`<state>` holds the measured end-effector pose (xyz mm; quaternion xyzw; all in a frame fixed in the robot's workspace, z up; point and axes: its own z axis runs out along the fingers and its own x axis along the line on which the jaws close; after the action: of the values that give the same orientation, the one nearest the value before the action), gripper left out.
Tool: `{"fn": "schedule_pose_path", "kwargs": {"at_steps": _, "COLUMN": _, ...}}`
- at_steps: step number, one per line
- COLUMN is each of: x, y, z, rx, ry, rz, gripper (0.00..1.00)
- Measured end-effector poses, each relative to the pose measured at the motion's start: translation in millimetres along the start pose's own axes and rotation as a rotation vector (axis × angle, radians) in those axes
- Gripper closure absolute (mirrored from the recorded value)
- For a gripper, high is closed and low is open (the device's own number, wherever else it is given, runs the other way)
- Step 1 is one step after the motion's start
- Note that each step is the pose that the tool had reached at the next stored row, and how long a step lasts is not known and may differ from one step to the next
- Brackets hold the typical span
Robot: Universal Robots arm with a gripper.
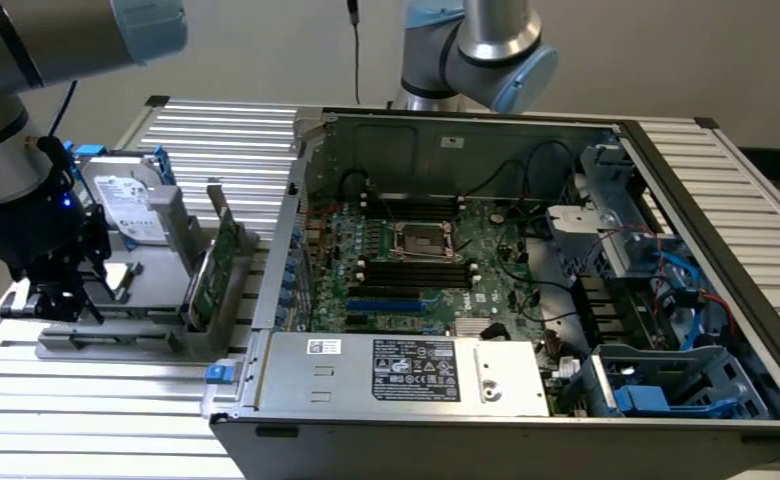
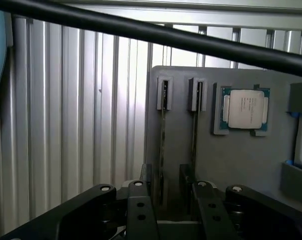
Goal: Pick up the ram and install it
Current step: 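Pick up the ram and move it above insertion slot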
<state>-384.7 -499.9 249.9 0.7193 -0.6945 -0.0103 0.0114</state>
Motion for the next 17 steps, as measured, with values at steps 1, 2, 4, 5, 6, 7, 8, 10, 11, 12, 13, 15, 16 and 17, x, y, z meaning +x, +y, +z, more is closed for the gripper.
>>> {"fn": "schedule_pose_path", "kwargs": {"at_steps": 1, "x": 0.1, "y": 0.0, "z": 1.8, "rx": 0.0000, "ry": 0.0001, "rz": -0.002, "gripper": 0.64}}
{"fn": "schedule_pose_path", "kwargs": {"at_steps": 2, "x": 0.2, "y": -0.1, "z": 3.5, "rx": -0.0001, "ry": 0.0002, "rz": -0.005, "gripper": 0.64}}
{"fn": "schedule_pose_path", "kwargs": {"at_steps": 4, "x": 0.4, "y": -0.2, "z": 7.3, "rx": 0.0000, "ry": 0.0003, "rz": -0.010, "gripper": 0.64}}
{"fn": "schedule_pose_path", "kwargs": {"at_steps": 5, "x": 0.6, "y": -0.3, "z": 9.1, "rx": 0.0001, "ry": 0.0003, "rz": -0.012, "gripper": 0.64}}
{"fn": "schedule_pose_path", "kwargs": {"at_steps": 6, "x": 0.7, "y": -0.3, "z": 11.0, "rx": 0.0001, "ry": 0.0004, "rz": -0.015, "gripper": 0.64}}
{"fn": "schedule_pose_path", "kwargs": {"at_steps": 7, "x": 0.7, "y": -0.4, "z": 12.8, "rx": 0.0001, "ry": 0.0004, "rz": -0.017, "gripper": 0.64}}
{"fn": "schedule_pose_path", "kwargs": {"at_steps": 8, "x": 0.9, "y": -0.4, "z": 14.5, "rx": -0.0001, "ry": 0.0006, "rz": -0.019, "gripper": 0.64}}
{"fn": "schedule_pose_path", "kwargs": {"at_steps": 10, "x": 1.0, "y": -0.5, "z": 18.1, "rx": 0.0000, "ry": 0.0007, "rz": -0.023, "gripper": 0.64}}
{"fn": "schedule_pose_path", "kwargs": {"at_steps": 11, "x": 1.1, "y": -0.6, "z": 19.9, "rx": 0.0000, "ry": 0.0008, "rz": -0.024, "gripper": 0.64}}
{"fn": "schedule_pose_path", "kwargs": {"at_steps": 12, "x": 1.1, "y": -0.6, "z": 21.7, "rx": 0.0001, "ry": 0.0007, "rz": -0.026, "gripper": 0.64}}
{"fn": "schedule_pose_path", "kwargs": {"at_steps": 13, "x": 1.2, "y": -0.7, "z": 23.6, "rx": 0.0001, "ry": 0.0008, "rz": -0.027, "gripper": 0.64}}
{"fn": "schedule_pose_path", "kwargs": {"at_steps": 15, "x": 1.2, "y": -0.7, "z": 27.2, "rx": 0.0000, "ry": 0.0009, "rz": -0.029, "gripper": 0.64}}
{"fn": "schedule_pose_path", "kwargs": {"at_steps": 16, "x": 1.3, "y": -0.8, "z": 29.1, "rx": 0.0001, "ry": 0.0009, "rz": -0.030, "gripper": 0.64}}
{"fn": "schedule_pose_path", "kwargs": {"at_steps": 17, "x": 1.3, "y": -0.8, "z": 30.8, "rx": 0.0000, "ry": 0.0010, "rz": -0.031, "gripper": 0.64}}
